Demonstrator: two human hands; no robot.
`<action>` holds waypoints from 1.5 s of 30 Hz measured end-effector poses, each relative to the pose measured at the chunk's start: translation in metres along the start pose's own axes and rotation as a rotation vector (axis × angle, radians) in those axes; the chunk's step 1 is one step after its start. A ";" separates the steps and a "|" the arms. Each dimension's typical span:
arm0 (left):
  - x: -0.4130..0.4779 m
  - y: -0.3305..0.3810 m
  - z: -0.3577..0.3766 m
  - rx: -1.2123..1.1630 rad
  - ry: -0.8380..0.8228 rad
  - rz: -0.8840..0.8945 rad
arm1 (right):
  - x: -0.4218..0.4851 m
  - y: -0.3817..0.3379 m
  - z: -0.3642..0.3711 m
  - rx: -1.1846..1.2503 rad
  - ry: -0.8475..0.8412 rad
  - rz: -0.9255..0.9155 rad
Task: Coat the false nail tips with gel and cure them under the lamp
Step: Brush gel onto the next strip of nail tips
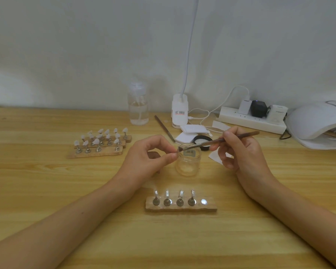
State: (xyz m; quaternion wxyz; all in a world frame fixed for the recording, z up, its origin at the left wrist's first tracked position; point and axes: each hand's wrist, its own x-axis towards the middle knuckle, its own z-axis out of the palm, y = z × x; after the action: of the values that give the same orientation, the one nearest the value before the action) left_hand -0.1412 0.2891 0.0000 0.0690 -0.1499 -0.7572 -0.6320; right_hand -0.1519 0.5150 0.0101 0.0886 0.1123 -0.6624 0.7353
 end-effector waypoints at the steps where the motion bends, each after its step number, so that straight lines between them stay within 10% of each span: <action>1: 0.000 0.000 0.000 0.003 0.005 0.000 | 0.000 0.000 0.000 -0.015 0.026 0.013; 45: 0.004 -0.002 0.000 0.020 -0.017 0.057 | 0.004 0.002 -0.001 0.017 0.056 0.027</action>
State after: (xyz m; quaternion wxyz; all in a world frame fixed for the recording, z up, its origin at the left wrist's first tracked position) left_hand -0.1453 0.2891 -0.0004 0.0818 -0.1761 -0.7596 -0.6208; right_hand -0.1563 0.5156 0.0088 0.0961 0.0836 -0.6549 0.7449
